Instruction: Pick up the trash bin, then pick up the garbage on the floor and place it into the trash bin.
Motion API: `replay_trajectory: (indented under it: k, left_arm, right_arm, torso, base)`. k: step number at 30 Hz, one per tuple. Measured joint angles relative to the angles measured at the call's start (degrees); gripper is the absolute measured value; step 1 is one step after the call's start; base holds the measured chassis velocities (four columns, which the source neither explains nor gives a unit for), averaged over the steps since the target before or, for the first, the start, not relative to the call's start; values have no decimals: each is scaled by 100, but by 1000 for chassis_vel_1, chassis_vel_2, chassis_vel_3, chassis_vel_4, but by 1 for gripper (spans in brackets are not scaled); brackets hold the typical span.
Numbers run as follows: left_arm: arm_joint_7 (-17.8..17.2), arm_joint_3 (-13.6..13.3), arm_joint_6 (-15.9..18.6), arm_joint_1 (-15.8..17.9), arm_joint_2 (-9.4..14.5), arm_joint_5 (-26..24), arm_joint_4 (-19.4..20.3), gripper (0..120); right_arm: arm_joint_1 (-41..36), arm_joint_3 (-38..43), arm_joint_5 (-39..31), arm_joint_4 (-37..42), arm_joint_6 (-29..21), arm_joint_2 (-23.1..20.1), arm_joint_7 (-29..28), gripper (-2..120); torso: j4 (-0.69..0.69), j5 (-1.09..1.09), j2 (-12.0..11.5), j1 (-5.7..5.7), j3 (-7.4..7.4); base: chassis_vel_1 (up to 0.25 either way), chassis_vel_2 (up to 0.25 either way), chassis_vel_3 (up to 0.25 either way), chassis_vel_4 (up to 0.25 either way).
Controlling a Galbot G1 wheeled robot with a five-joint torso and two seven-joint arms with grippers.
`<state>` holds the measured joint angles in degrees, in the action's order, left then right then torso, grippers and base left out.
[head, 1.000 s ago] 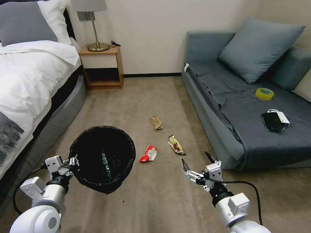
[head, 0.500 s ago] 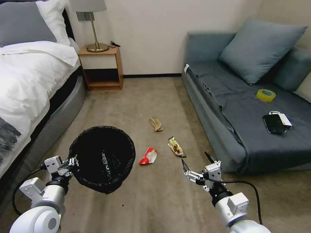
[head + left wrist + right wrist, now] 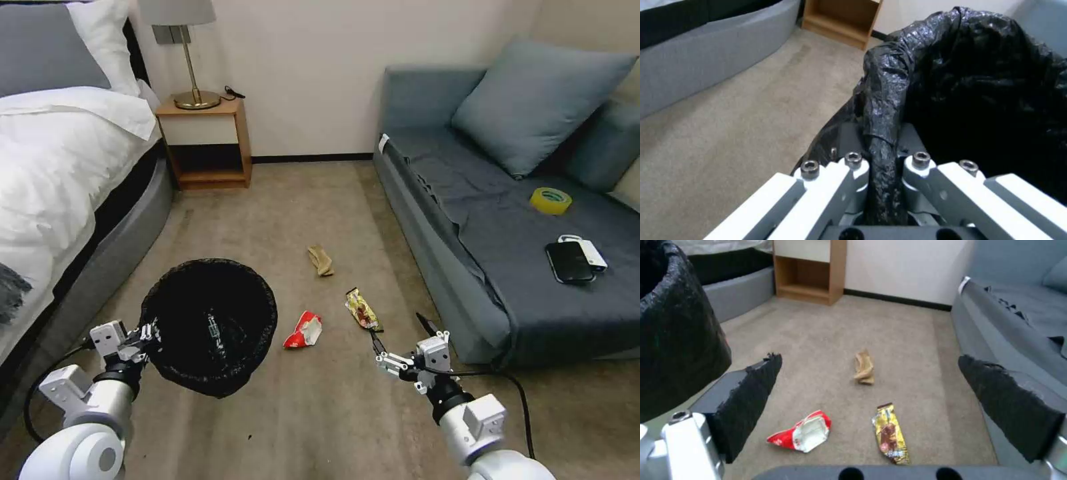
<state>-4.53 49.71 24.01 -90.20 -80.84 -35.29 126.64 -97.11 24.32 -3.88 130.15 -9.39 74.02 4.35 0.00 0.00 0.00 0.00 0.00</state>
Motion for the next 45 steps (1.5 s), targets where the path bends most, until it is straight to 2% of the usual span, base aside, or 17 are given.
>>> replay_trajectory:
  k: [22, 45]
  left_arm:
    - [2, 148, 5, 26, -3, -125, -90, 4]
    - [-4, 183, 45, 113, 7, -140, -144, 4]
  right_arm:
    - [217, -166, 32, -177, -73, 24, -8, 100]
    - [515, -363, -48, -377, -153, -93, -36, 100]
  torso:
    - [0, 0, 0, 0, 0]
    - [0, 0, 0, 0, 0]
  base:
    - [-63, 66, 57, -59]
    - [-83, 80, 83, -79]
